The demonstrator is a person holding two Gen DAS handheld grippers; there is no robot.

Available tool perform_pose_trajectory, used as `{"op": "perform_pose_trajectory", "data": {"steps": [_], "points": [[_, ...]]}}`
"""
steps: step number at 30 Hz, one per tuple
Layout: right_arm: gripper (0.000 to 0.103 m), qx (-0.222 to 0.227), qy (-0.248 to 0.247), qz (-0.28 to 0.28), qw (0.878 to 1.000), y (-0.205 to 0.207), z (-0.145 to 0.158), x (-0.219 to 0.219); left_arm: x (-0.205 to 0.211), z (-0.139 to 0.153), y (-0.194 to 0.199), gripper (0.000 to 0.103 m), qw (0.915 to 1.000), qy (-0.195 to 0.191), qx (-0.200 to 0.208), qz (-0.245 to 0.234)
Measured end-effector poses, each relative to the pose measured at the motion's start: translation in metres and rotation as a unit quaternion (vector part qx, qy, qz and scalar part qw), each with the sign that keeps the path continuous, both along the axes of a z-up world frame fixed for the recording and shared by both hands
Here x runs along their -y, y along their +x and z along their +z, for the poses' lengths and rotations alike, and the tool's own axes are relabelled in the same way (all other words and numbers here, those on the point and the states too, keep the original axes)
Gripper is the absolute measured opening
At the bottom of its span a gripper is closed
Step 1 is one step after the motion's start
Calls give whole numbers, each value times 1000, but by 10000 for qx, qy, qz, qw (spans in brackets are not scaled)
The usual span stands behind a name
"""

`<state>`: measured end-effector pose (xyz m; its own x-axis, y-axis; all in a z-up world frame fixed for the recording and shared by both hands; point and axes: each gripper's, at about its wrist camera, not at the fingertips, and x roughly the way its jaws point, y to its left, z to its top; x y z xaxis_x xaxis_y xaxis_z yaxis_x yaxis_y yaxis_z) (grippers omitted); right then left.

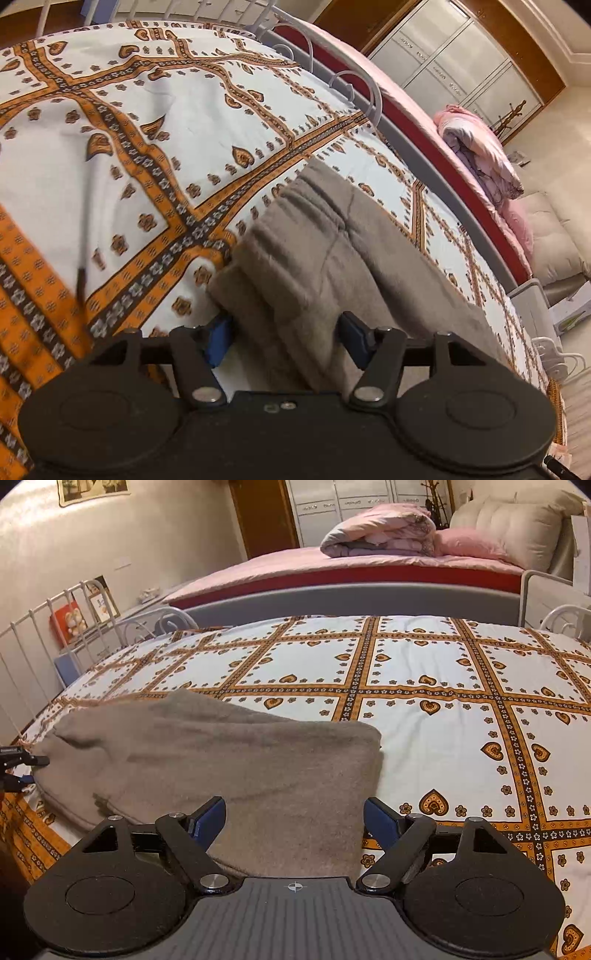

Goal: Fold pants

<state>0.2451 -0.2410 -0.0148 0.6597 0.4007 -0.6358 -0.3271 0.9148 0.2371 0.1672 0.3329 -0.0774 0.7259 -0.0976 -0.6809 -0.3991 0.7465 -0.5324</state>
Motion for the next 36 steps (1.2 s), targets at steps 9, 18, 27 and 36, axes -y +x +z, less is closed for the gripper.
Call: {"op": "perform_pose_trajectory", "data": {"steps": [9,18,27,36], "points": [[82,-119,144,-354,9992,10,-3,10,-7,-5,10,44,9985,184,451,-232],[82,-80,204,-365,9991,10,3,10,50,61,4,27,9798,1098,1590,-519],[82,125,276,-587,9978,21,31,40,174,113,30,27,9503,1177,2378,-1627],[82,-207,910,-1120,9893,28,23,87,322,98,70,27,9125,990,2328,-3214]]}}
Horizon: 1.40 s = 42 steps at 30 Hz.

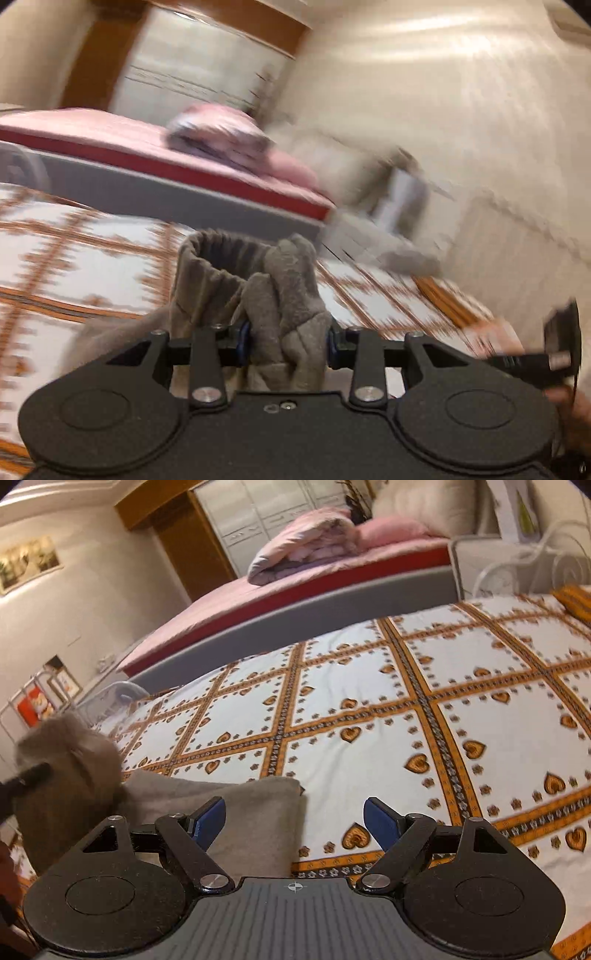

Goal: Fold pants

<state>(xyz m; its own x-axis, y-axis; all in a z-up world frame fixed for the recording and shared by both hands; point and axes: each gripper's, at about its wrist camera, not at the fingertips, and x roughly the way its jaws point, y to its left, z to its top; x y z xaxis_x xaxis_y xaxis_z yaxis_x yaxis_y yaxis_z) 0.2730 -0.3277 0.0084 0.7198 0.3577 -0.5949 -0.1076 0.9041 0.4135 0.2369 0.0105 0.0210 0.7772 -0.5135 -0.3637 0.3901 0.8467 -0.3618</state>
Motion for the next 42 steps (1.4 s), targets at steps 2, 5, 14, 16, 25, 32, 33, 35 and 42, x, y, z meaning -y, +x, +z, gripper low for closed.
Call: {"op": "perform_pose_trajectory", "data": {"steps": [2,5,14,16,25,32,33,35,42], "points": [[82,31,73,-106,9999,-3,2,10,40,-8,5,27,9987,379,-18,-344],[82,-60,193,-320,9993,-6,0,26,88,-20,9,35,9936,632,-86,-928],[82,-266,591,-618,9960,-17,-5,55,94,-39,14,52,9900,454,-602,-1191],[82,-260,640,-561,9960,-18,-5,52,80,-39,24,51,9937,436,-652,-798],[82,-336,616,15,9975,-13,-10,9,48,-13,19,50,9941,798,-687,242],[82,-466,608,410,9962,-7,-18,-20,4,-20,21,50,9831,950,-1204,998],[81,-493,660,429,9957,-5,-20,-22,-3,-22,22,50,9811,953,-1284,1094],[81,-602,641,435,9952,0,-23,-28,-17,-25,23,50,9779,925,-1403,1246],[81,-862,742,272,9931,15,-37,-34,-58,-32,22,50,9699,783,-1697,1558]]}}
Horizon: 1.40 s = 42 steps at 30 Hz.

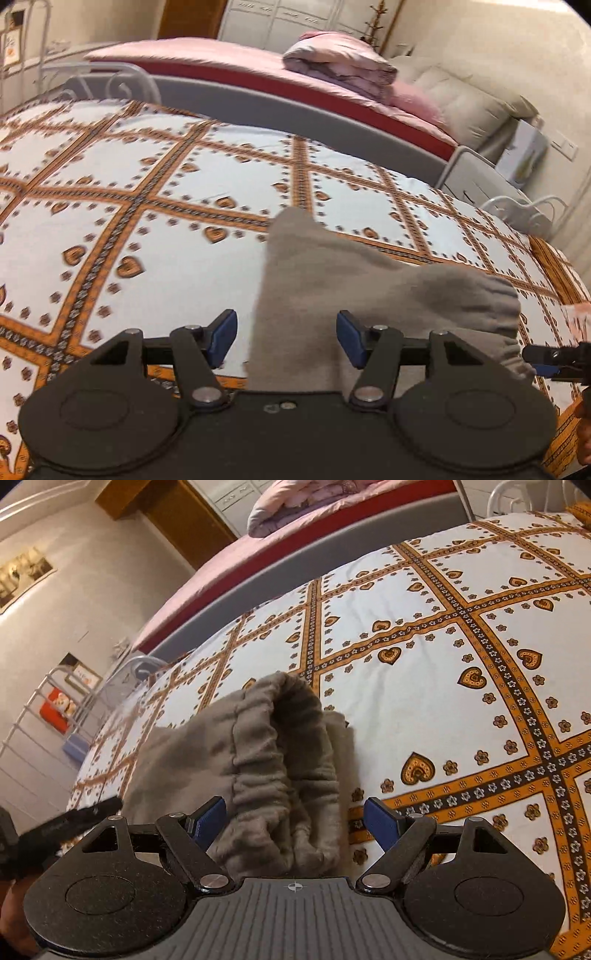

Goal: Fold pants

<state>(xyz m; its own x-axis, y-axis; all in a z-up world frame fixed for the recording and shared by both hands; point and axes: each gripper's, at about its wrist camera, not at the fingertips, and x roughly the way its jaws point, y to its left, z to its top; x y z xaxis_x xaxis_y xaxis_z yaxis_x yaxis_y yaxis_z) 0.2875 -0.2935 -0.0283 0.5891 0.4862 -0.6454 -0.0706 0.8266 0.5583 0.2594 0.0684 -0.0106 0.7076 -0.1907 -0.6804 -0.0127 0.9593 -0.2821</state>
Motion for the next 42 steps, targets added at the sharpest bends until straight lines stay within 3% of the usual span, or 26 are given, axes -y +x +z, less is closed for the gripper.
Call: {"op": "perform_pose_trajectory", "data": {"steps": [4,6,8,11,16,19,20,22,24,27,29,32,34,38,40,42], "points": [[81,-304,-109,114,9994,10,-12,-11,-13,-2,-1,50,9999,-21,-76,96],[45,-155,-297,303,9990,9,-9,-20,-17,-3,-2,50,9998,-6,-113,155],[33,256,-833,508,9949,0,4,-33,-20,-5,-2,50,9997,-43,-163,182],[26,858,-1069,885,9866,-19,20,-42,-24,-5,-2,50,9996,-66,-164,197],[21,251,-1511,620,9862,-14,-1,-26,-28,-7,-2,50,9994,-8,-229,242],[17,139,-1794,364,9830,-18,0,-13,-32,-9,-3,50,9992,-8,-241,313],[17,146,-1807,254,9831,-18,1,-7,-33,-10,-3,50,9991,-12,-263,336],[17,482,-1187,76,9917,-24,15,8,-34,-12,-2,50,9991,-44,-268,324],[17,1099,-1135,85,9874,-32,31,7,-28,-13,2,50,9992,58,-321,249],[17,1320,-937,380,9861,-29,35,-9,-18,-16,6,50,9992,104,-354,151],[17,1327,-1046,616,9837,-24,31,-27,-14,-18,7,50,9991,120,-378,123],[17,1375,-1649,1086,9706,-19,26,-60,-11,-19,7,53,9990,229,-375,107],[17,944,-2334,1297,9591,-14,5,-74,-11,-18,6,56,9988,310,-372,71],[21,968,-2139,1046,9664,-18,10,-61,-18,-2,-8,56,9986,495,-99,-132],[31,1179,-1779,936,9725,-30,21,-44,-22,6,-19,56,9962,754,38,-438],[59,1193,-1542,852,9771,-36,24,-30,-27,7,-26,53,9936,977,-26,-568]]}}
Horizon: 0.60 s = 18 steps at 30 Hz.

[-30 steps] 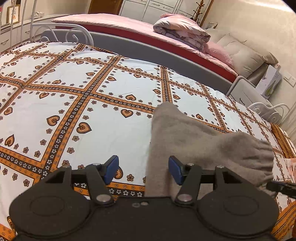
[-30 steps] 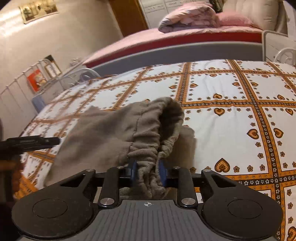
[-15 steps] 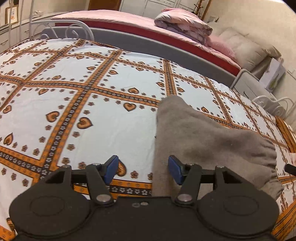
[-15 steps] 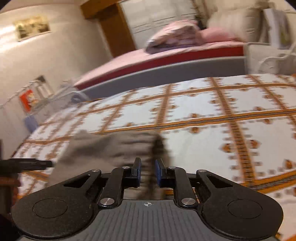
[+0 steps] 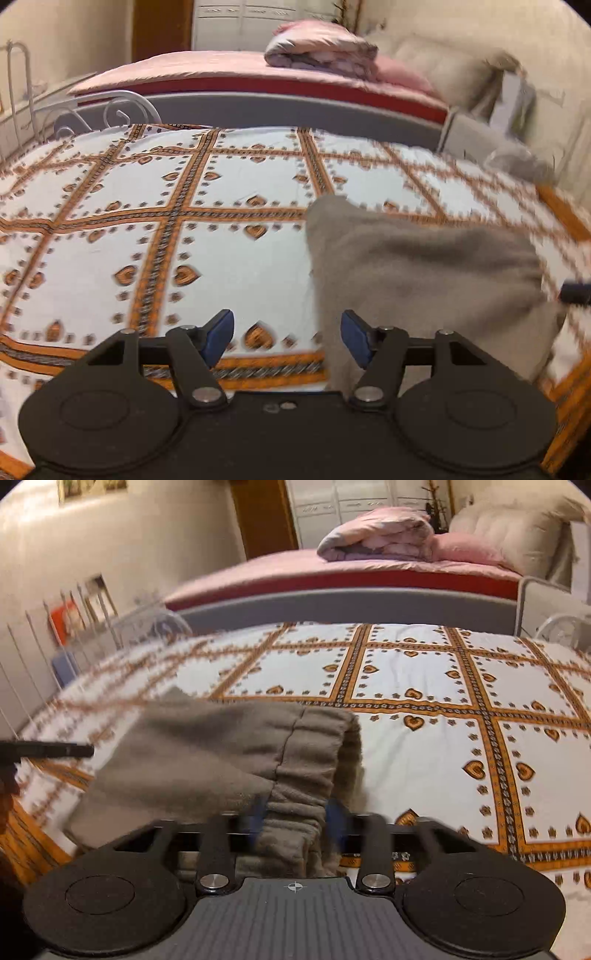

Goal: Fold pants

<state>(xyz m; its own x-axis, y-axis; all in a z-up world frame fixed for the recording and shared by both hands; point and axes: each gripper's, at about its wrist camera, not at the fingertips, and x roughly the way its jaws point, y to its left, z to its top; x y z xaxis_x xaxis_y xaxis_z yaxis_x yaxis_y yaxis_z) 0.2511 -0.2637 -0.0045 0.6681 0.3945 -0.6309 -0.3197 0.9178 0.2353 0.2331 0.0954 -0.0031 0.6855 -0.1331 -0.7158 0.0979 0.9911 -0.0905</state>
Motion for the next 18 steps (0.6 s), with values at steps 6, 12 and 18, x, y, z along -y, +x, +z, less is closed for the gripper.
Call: {"op": "perform_pose_trajectory", "data": {"steps": [6,12,18], "points": [[62,-367,552,-111,9977,-4,5,6,-23,2,-16,52,9994,184,-65,272],[62,-324,692,-147,9970,-27,7,-1,-26,15,-33,53,9989,252,238,305],[62,-429,1028,-408,9929,-36,4,9,-19,17,-52,53,9988,171,351,308]]}}
